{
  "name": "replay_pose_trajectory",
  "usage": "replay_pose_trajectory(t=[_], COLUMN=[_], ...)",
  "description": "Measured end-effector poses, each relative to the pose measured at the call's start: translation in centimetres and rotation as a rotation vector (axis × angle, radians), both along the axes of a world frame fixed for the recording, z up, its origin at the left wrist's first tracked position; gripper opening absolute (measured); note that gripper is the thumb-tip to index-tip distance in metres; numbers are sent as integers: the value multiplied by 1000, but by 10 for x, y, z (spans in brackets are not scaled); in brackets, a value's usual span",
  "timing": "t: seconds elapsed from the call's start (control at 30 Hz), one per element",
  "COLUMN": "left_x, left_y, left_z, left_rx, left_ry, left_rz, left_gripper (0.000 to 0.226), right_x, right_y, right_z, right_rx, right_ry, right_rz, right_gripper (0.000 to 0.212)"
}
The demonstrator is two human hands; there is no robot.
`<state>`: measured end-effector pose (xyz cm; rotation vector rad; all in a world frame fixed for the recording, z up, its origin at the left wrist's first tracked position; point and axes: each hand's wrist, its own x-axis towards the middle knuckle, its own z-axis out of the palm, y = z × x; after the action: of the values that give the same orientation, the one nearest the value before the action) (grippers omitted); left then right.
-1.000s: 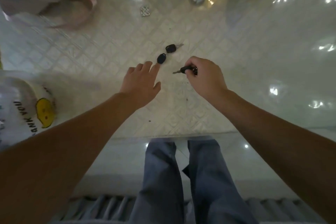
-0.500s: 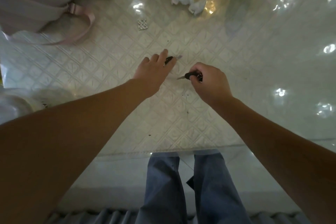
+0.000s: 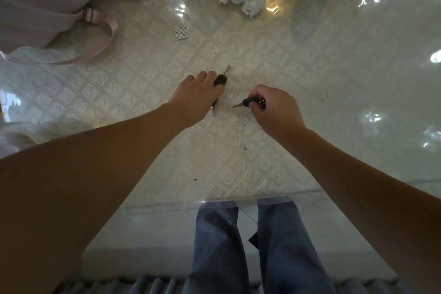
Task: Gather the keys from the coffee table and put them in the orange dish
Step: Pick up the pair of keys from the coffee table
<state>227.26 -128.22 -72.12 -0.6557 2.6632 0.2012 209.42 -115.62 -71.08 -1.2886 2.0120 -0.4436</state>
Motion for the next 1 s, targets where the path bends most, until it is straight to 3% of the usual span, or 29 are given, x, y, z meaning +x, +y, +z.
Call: replay_pose_trajectory(t=[0.23,0.4,0.63,1.0], left_x=[-17,-23,-20,-7], left_y=[9,15,22,45], left_z=[-3,-4,-9,17], left_rx=[47,106,250,142], left_ry=[80,93,151,192], left_rz=[237,323,411,191], left_gripper=[27,37,10,16], right_x=[-6,-9,-10,-4], right_y=[-3,-3,1,8], right_z=[1,-1,-3,19], right_rx=[-29,-35,-32,-57], right_ry=[10,22,23,107], right_rz=[-15,-21,-28,132], right_gripper=[10,10,11,11])
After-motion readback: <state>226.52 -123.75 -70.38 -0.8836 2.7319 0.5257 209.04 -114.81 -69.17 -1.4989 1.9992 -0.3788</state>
